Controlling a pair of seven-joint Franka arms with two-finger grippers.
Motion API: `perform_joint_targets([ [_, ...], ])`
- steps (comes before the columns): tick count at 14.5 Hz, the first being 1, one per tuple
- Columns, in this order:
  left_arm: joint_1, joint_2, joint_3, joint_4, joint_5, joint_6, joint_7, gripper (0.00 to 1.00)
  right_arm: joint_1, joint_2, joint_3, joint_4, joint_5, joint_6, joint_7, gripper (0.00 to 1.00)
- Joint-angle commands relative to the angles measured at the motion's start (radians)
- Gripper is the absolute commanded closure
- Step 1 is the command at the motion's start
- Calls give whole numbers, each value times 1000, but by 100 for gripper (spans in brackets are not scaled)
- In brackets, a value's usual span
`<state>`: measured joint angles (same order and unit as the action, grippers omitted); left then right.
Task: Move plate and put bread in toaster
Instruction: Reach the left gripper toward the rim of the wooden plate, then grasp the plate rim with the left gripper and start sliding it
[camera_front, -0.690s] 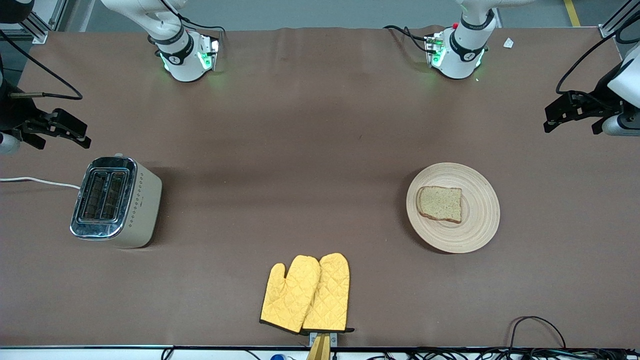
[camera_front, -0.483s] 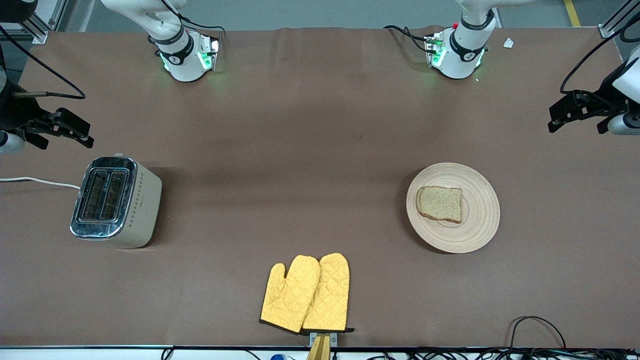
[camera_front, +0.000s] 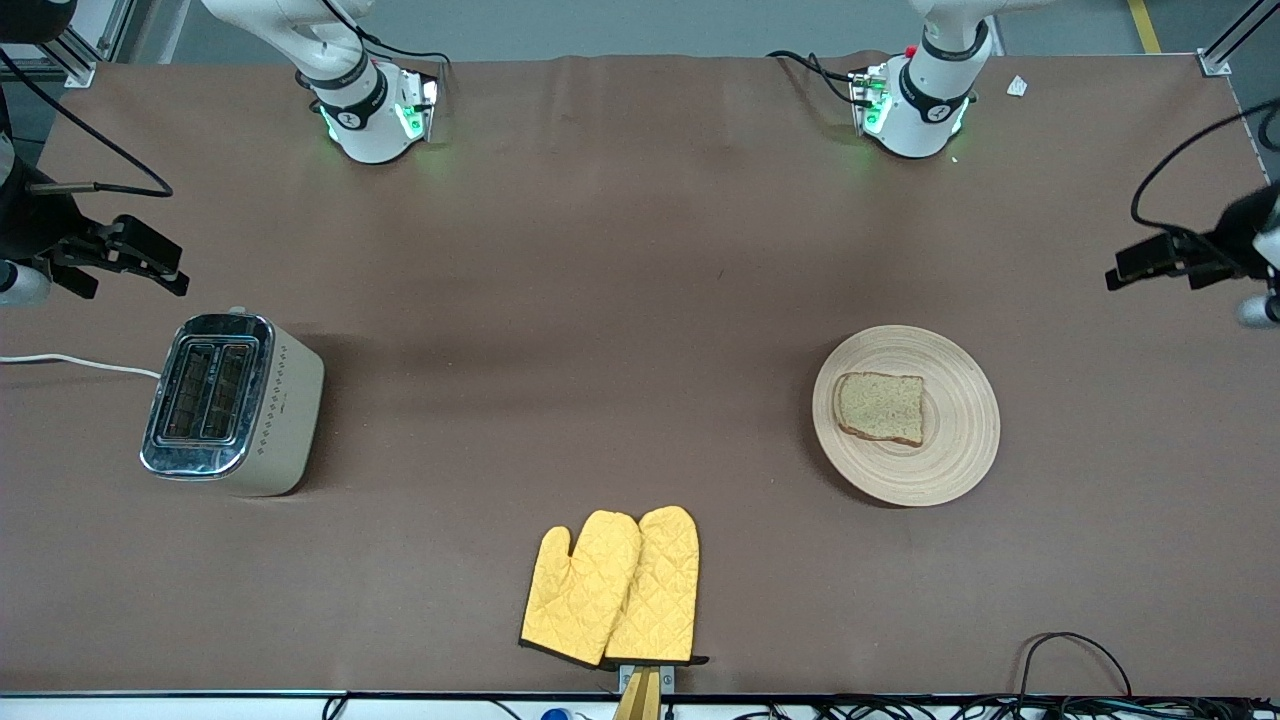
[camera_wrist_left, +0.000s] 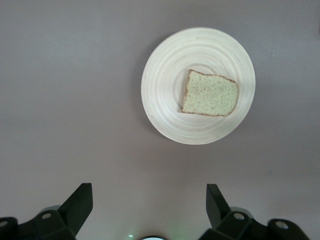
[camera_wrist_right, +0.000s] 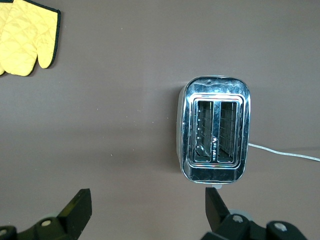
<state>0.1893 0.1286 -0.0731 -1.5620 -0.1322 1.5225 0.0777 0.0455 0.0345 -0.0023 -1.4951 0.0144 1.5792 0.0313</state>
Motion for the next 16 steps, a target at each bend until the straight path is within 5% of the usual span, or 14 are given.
perform_joint_targets([
  [1, 126, 248, -4, 34, -195, 45, 135, 0, 1, -8, 4, -1, -16, -8, 9, 0],
  [8, 151, 607, -8, 60, -455, 182, 439, 0, 4, -8, 4, -2, -16, -8, 9, 0],
  [15, 163, 698, -10, 62, -481, 246, 543, 0, 1, -7, 4, -4, -14, -2, 9, 0],
  [16, 163, 706, -8, 60, -498, 252, 557, 8, 2, -7, 4, -4, -14, -4, 9, 0],
])
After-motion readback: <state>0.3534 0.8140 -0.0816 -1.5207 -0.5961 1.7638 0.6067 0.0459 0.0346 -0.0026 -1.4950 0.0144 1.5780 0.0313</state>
